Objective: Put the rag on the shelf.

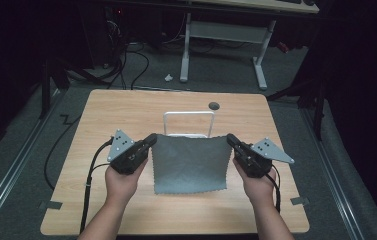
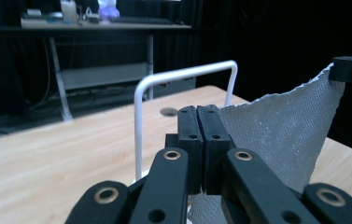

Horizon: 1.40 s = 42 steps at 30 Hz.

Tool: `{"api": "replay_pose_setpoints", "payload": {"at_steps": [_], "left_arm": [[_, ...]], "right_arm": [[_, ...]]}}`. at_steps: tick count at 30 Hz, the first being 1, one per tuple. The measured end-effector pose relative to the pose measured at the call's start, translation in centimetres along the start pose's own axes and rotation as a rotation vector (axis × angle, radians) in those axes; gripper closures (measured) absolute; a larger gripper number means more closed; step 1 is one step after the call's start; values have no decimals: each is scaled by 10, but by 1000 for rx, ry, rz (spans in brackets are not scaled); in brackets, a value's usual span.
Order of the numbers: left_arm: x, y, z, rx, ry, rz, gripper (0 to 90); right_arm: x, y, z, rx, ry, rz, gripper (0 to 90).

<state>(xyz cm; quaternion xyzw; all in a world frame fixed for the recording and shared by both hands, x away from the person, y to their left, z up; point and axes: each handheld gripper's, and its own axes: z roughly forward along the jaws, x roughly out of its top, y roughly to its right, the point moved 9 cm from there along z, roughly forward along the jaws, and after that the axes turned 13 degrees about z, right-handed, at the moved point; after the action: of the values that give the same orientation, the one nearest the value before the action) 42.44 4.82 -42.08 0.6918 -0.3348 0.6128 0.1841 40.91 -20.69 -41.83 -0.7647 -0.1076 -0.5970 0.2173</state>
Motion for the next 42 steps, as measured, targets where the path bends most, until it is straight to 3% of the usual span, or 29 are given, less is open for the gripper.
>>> {"api": "replay_pose_setpoints", "payload": {"at_steps": [11, 22, 26, 34, 42], "left_arm": [[29, -11, 0, 15, 32, 20, 889], [40, -24, 7, 32, 16, 35, 890], [45, -31, 12, 41, 9, 35, 889], [56, -52, 27, 73, -21, 85, 889], [61, -80, 52, 99, -45, 74, 889]], "right_arm": [[31, -5, -1, 0, 43, -24, 895], [48, -5, 5, -2, 58, -30, 896], [54, -3, 13, -14, 56, -36, 897], [69, 4, 35, -6, 60, -2, 897], [84, 16, 65, -25, 44, 5, 898]]}}
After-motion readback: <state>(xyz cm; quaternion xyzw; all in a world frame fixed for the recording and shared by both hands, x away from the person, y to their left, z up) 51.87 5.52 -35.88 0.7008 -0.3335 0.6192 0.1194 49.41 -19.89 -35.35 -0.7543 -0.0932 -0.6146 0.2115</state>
